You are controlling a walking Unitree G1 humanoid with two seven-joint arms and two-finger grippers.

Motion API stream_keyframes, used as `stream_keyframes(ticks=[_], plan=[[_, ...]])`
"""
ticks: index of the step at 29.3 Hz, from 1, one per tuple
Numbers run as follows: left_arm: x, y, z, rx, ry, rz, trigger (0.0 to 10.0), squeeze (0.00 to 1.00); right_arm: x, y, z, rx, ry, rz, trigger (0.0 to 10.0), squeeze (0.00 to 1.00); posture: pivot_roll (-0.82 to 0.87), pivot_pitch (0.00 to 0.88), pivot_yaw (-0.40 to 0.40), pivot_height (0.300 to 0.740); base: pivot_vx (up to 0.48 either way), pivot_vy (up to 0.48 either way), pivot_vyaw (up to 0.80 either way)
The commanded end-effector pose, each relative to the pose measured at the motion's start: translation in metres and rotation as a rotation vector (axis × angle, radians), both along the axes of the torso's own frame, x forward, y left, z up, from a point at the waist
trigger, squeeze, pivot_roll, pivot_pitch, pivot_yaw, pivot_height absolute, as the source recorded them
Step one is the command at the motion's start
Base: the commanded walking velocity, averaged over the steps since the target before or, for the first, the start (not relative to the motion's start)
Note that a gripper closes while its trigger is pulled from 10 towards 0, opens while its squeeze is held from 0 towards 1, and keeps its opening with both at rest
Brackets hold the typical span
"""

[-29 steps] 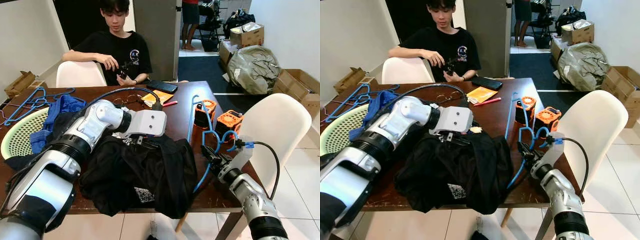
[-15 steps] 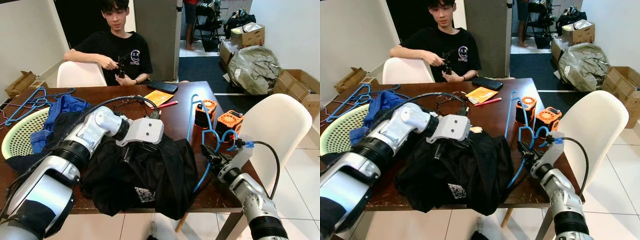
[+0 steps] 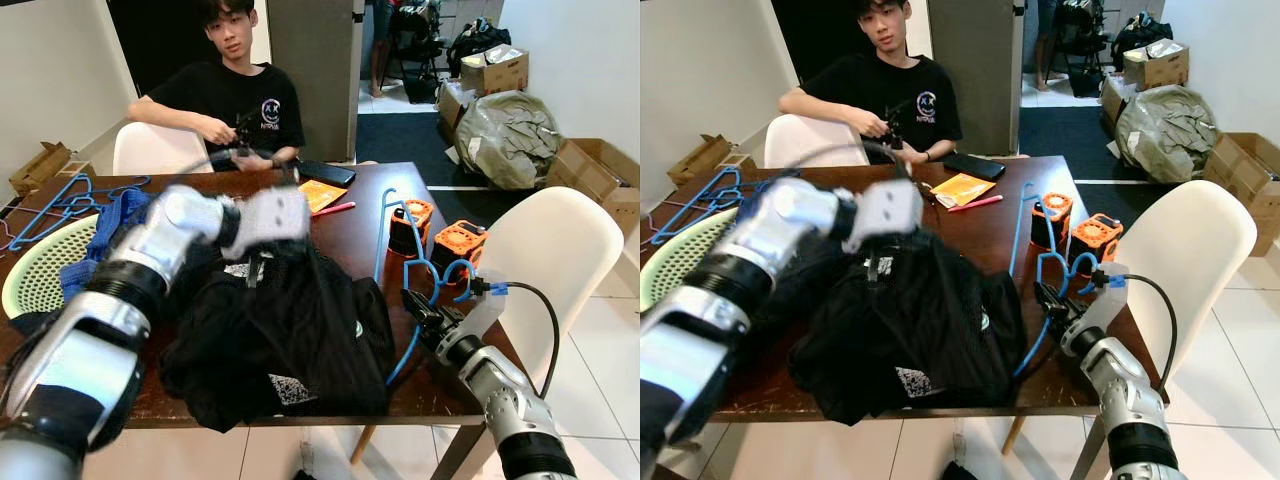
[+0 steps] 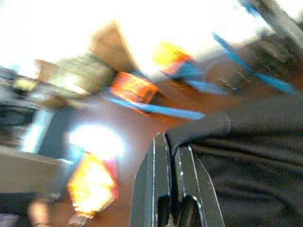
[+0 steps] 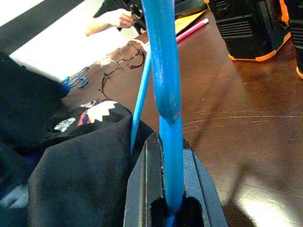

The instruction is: Hang hanger

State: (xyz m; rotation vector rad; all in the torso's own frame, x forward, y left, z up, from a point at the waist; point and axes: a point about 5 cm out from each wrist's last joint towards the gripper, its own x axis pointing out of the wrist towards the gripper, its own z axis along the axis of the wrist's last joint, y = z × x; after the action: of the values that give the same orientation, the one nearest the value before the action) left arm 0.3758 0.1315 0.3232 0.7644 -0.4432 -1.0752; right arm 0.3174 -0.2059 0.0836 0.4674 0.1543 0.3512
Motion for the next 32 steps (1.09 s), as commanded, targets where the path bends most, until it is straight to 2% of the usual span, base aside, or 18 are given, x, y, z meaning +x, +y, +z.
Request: stream_keyframes(ticks=[1,3,6,7,9,10,13,15,17,22,23,26,27,28,29,30,31,32], plan=[[-0.001,0.011,0.024,-0.112,-0.058,0.048,0.0,0.00,-0.004,0.001,-0.012,-0.016,0.059,-0.001,10.0,0.00,-0.05,0.000,0.048,0.740,0.000,0.000,0.00],[-0.001,0.019,0.049,-0.209,-0.131,0.106,0.0,0.00,-0.004,0.001,-0.011,-0.016,0.059,0.000,10.0,0.00,-0.05,0.000,0.047,0.740,0.000,0.000,0.00],[-0.002,0.022,0.057,-0.245,-0.156,0.129,0.0,0.00,-0.004,0.001,-0.011,-0.016,0.059,0.000,10.0,0.00,-0.05,0.000,0.047,0.740,0.000,0.000,0.00],[-0.002,0.030,0.077,-0.336,-0.223,0.202,0.0,0.00,-0.004,0.001,-0.011,-0.015,0.059,-0.001,10.0,0.00,-0.05,0.000,0.049,0.740,0.000,0.000,0.00],[-0.002,0.030,0.077,-0.336,-0.223,0.202,0.0,0.00,-0.004,0.001,-0.011,-0.015,0.059,-0.001,10.0,0.00,-0.05,0.000,0.049,0.740,0.000,0.000,0.00],[-0.011,0.043,0.117,-0.466,-0.367,0.294,0.0,0.00,-0.004,0.001,-0.011,-0.014,0.057,-0.004,10.0,0.00,-0.05,0.000,0.049,0.740,0.000,0.000,0.00],[-0.020,0.048,0.135,-0.499,-0.429,0.315,0.0,0.00,-0.004,0.000,-0.011,-0.011,0.056,-0.008,10.0,0.00,-0.04,0.000,0.055,0.740,0.000,0.000,0.00],[-0.022,0.051,0.138,-0.498,-0.468,0.343,0.0,0.00,-0.003,0.000,-0.011,-0.005,0.054,-0.011,10.0,0.00,-0.03,0.000,0.054,0.740,0.000,0.000,0.00],[-0.025,0.063,0.144,-0.510,-0.534,0.439,0.0,0.00,-0.003,0.001,-0.011,0.002,0.052,-0.012,10.0,0.00,-0.03,0.000,0.058,0.740,0.000,0.000,0.00],[-0.026,0.069,0.145,-0.531,-0.517,0.456,0.0,0.00,-0.003,0.002,-0.011,0.004,0.051,-0.012,10.0,0.00,-0.03,0.000,0.058,0.740,0.000,0.000,0.00],[-0.026,0.075,0.143,-0.530,-0.523,0.493,0.0,0.00,-0.003,0.002,-0.011,0.007,0.051,-0.013,10.0,0.00,-0.03,0.000,0.058,0.740,0.000,0.000,0.00],[-0.026,0.075,0.143,-0.530,-0.523,0.493,0.0,0.00,-0.003,0.002,-0.011,0.007,0.051,-0.013,10.0,0.00,-0.03,0.000,0.058,0.740,0.000,0.000,0.00],[-0.019,0.087,0.133,-0.527,-0.482,0.608,0.0,0.00,-0.003,0.002,-0.011,0.009,0.051,-0.011,10.0,0.00,-0.02,0.000,0.055,0.740,0.000,0.000,0.00],[-0.019,0.087,0.133,-0.527,-0.482,0.608,0.0,0.00,-0.003,0.002,-0.011,0.009,0.051,-0.011,10.0,0.00,-0.02,0.000,0.055,0.740,0.000,0.000,0.00],[-0.004,0.104,0.111,-0.610,-0.331,0.756,0.0,0.00,-0.003,0.002,-0.011,0.011,0.051,-0.010,10.0,0.00,-0.02,0.000,0.054,0.740,0.000,0.000,0.00],[-0.004,0.104,0.111,-0.610,-0.331,0.756,0.0,0.00,-0.003,0.002,-0.011,0.011,0.051,-0.010,10.0,0.00,-0.02,0.000,0.054,0.740,0.000,0.000,0.00],[0.007,0.115,0.088,-0.799,-0.104,0.821,0.0,0.00,-0.003,0.002,-0.010,0.013,0.051,-0.010,10.0,0.00,-0.02,0.000,0.060,0.740,0.000,0.000,0.00],[0.007,0.115,0.088,-0.799,-0.104,0.821,0.0,0.00,-0.003,0.002,-0.010,0.013,0.051,-0.010,10.0,0.00,-0.02,0.000,0.060,0.740,0.000,0.000,0.00]])
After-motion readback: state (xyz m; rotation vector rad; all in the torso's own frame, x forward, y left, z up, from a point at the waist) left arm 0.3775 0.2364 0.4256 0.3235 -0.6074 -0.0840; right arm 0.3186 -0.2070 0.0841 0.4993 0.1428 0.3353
